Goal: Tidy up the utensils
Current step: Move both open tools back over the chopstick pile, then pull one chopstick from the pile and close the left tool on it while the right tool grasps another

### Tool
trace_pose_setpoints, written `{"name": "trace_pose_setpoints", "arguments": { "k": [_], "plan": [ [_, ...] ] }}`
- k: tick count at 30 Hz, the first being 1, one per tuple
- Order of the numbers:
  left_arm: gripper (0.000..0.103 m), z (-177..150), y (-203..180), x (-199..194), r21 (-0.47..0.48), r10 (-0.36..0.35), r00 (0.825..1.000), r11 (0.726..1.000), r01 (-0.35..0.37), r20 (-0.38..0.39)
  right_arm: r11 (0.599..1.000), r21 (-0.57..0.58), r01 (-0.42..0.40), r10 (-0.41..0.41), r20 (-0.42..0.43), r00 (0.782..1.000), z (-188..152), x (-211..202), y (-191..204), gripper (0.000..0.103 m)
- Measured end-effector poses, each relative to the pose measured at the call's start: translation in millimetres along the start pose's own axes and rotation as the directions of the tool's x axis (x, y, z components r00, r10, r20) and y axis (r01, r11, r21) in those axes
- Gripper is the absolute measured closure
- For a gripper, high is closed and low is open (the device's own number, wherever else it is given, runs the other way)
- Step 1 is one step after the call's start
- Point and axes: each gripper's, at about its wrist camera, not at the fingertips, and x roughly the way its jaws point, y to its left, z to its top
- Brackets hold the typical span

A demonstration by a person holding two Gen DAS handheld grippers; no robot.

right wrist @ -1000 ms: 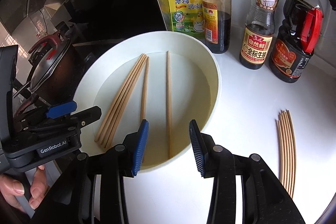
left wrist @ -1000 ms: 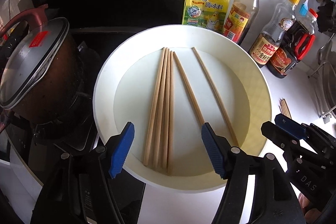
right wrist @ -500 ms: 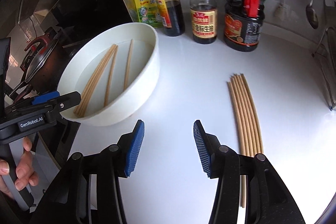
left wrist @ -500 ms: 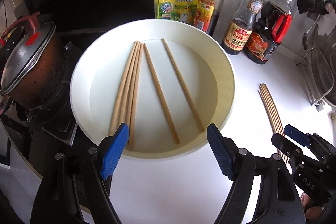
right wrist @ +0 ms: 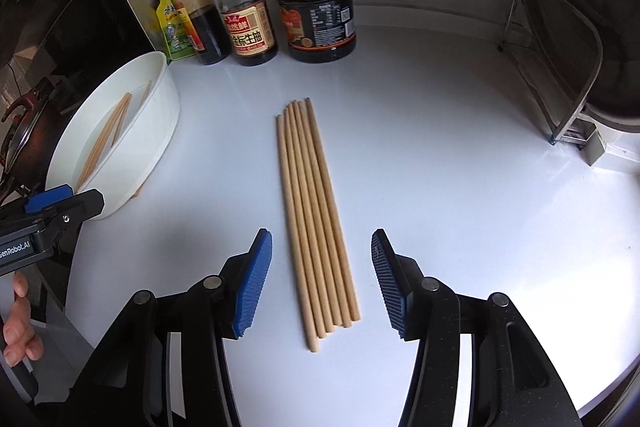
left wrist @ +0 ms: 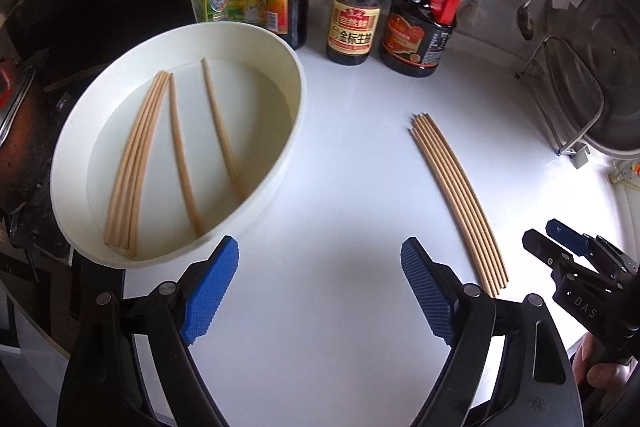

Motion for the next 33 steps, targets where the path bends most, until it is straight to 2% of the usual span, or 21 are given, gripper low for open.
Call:
{"name": "trace_pose_setpoints", "arguments": {
  "k": [6, 15, 33],
  "plan": [
    [0.019, -4, -29, 14, 0.013, -0.018, 1.000, 1.000, 0.018, -0.018, 1.000, -0.020, 0.020, -0.020, -0.009, 1.000, -1, 14, -20, 0.051],
    [0.018, -9, -59, 38, 0.009, -0.016, 1.000, 1.000, 0.016, -0.026, 0.997, -0.080, -0.003, 0.001, -0.018, 1.000, 2, 41, -29, 0.051],
    [0.016, -10, -66, 56, -0.033, 0.011, 0.999, 0.999, -0.012, -0.033, 0.986, -0.167, -0.001, -0.001, -0.012, 1.000, 7, 73, -28, 0.051]
  ]
}}
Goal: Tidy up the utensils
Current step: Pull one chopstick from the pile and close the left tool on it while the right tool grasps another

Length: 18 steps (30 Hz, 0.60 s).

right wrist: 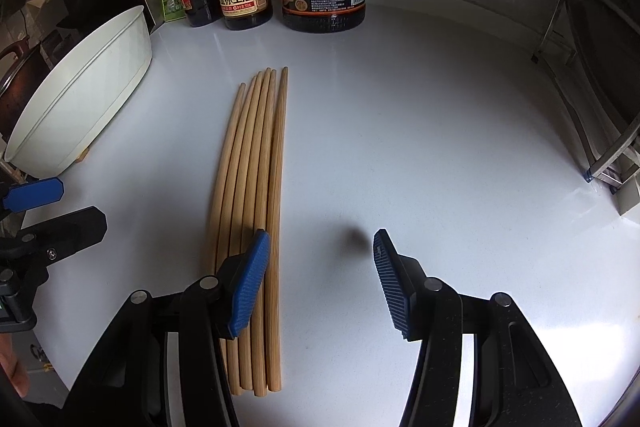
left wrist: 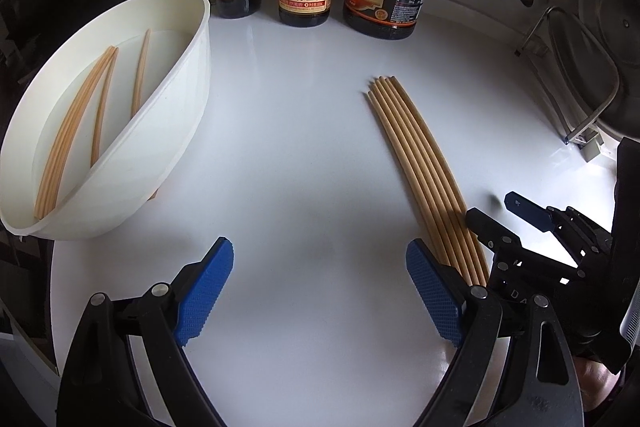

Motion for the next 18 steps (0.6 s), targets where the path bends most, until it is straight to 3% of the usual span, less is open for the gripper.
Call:
{"name": "trace_pose_setpoints", "arguments": {
  "k": [18],
  "plan": [
    [0.016, 6, -19, 18, -0.005, -0.022, 1.000, 1.000, 0.022, 0.009, 0.999, -0.039, 0.022, -0.022, 0.005, 1.000, -1, 4, -14, 0.051]
  ]
}}
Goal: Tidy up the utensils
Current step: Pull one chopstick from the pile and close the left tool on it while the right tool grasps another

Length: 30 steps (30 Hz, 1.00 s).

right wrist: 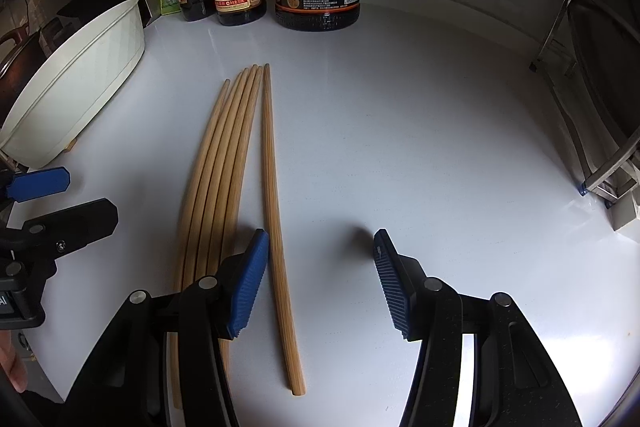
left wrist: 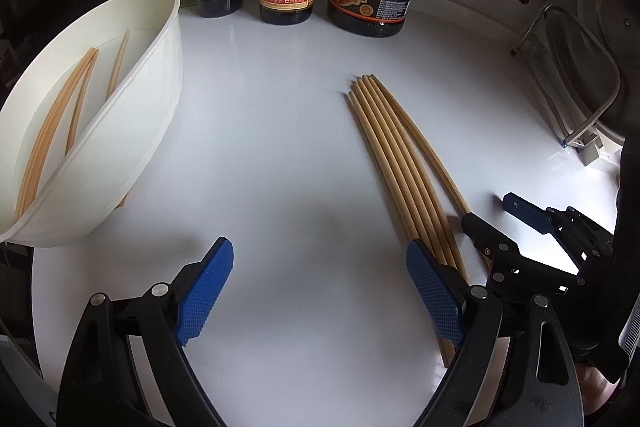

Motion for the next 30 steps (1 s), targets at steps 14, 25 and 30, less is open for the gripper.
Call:
{"name": "trace_pose_setpoints", "arguments": {
  "k": [14, 25, 30],
  "plan": [
    [0.016, 0, -23, 23, 0.036, -0.005, 1.000, 0.999, 0.006, -0.020, 1.000, 0.017, -0.005, 0.005, 0.008, 1.000, 2, -1, -22, 0.050],
    [0.014, -2, -26, 36, 0.038, 0.013, 0.999, 0.999, -0.012, -0.029, 1.000, 0.022, -0.003, 0.003, 0.010, 1.000, -1, -1, -24, 0.049],
    [0.012, -3, -26, 36, 0.033, 0.022, 0.999, 0.999, -0.021, -0.027, 1.000, 0.019, -0.003, 0.003, 0.007, 1.000, -1, 0, -24, 0.049]
  ]
}}
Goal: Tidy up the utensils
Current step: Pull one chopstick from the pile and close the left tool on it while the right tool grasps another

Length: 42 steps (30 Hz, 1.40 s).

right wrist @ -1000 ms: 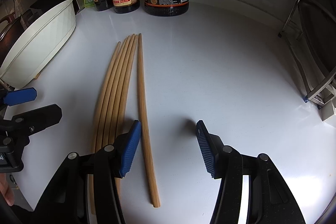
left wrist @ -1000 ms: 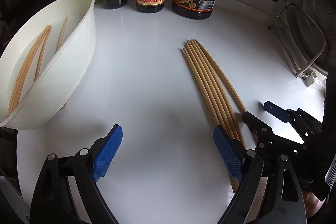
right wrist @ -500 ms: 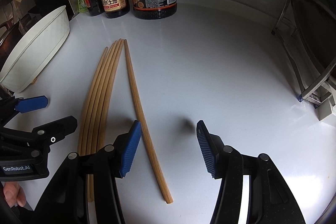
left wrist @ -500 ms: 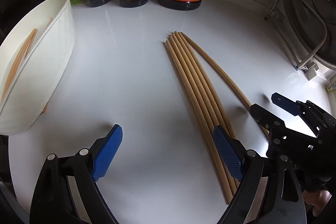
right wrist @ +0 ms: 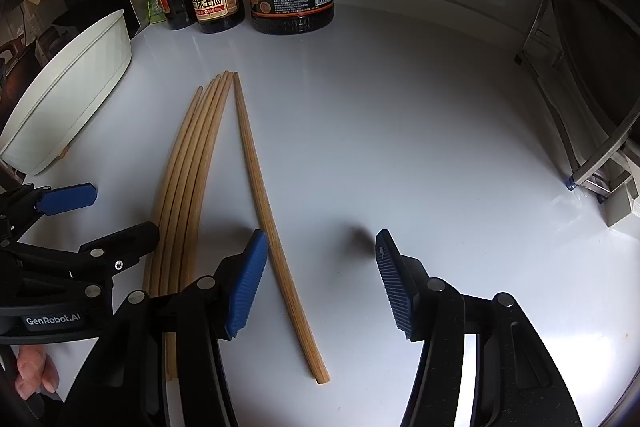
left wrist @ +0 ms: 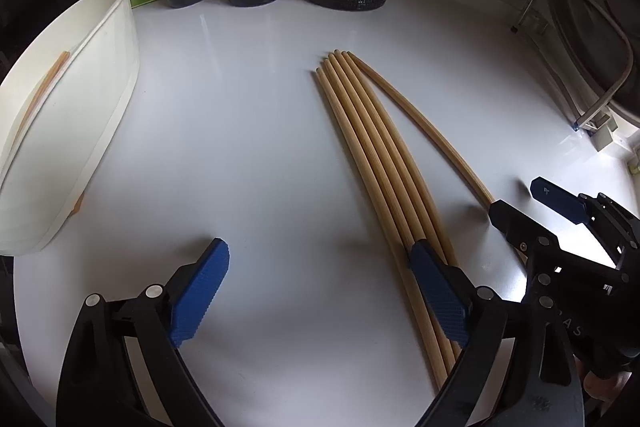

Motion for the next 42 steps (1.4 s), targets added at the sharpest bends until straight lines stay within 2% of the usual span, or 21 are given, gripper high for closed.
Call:
{"name": "trace_pose_setpoints", "arguments": {
  "k": [6, 16, 24, 26, 29, 32, 34, 35, 36, 39, 42],
  "plan": [
    [0.009, -3, 6, 0, -0.006, 0.020, 1.000, 1.000, -0.020, 0.001, 1.000, -0.005, -0.003, 0.003, -0.001, 1.000, 0, 2, 3, 0.049],
    [0.009, -6, 16, 1, -0.003, 0.071, 0.997, 0.997, -0.071, 0.004, 1.000, -0.019, -0.002, 0.002, 0.006, 1.000, 1, 4, 6, 0.049],
    [0.009, 4, 21, 5, -0.025, 0.083, 0.997, 0.996, -0.083, -0.002, 0.997, -0.082, 0.006, -0.004, 0.024, 1.000, 12, 10, 13, 0.049],
    [0.014, 4, 21, 4, -0.024, 0.083, 0.997, 0.996, -0.083, 0.003, 0.995, -0.104, 0.002, 0.000, 0.026, 1.000, 14, 12, 16, 0.049],
    [0.032, 3, 16, -1, 0.003, 0.074, 0.997, 0.997, -0.074, 0.021, 0.992, -0.127, 0.004, 0.000, 0.031, 1.000, 14, 12, 21, 0.054],
    [0.050, 1, 11, -5, 0.026, 0.062, 0.998, 0.998, -0.062, 0.030, 0.990, -0.142, -0.024, 0.028, 0.022, 0.999, 14, 12, 26, 0.073],
    [0.074, 0, 9, -7, 0.038, 0.053, 0.998, 0.998, -0.054, 0.032, 0.988, -0.154, -0.028, 0.031, 0.016, 0.999, 13, 12, 32, 0.090],
    [0.081, 0, 8, -8, 0.046, 0.047, 0.998, 0.998, -0.048, 0.030, 0.986, -0.163, -0.026, 0.028, 0.013, 1.000, 13, 12, 36, 0.095],
    [0.094, 0, 7, -8, 0.055, 0.040, 0.999, 0.998, -0.042, 0.025, 0.985, -0.173, -0.018, 0.020, 0.011, 1.000, 13, 12, 40, 0.095],
    [0.096, 2, 7, -8, 0.066, 0.033, 0.999, 0.997, -0.033, 0.010, 0.986, -0.162, -0.030, 0.030, 0.002, 1.000, 13, 12, 44, 0.096],
    [0.096, 3, 12, -9, 0.062, 0.023, 1.000, 0.998, -0.023, -0.008, 0.994, -0.101, -0.053, 0.052, -0.008, 0.999, 13, 11, 39, 0.097]
  ]
}}
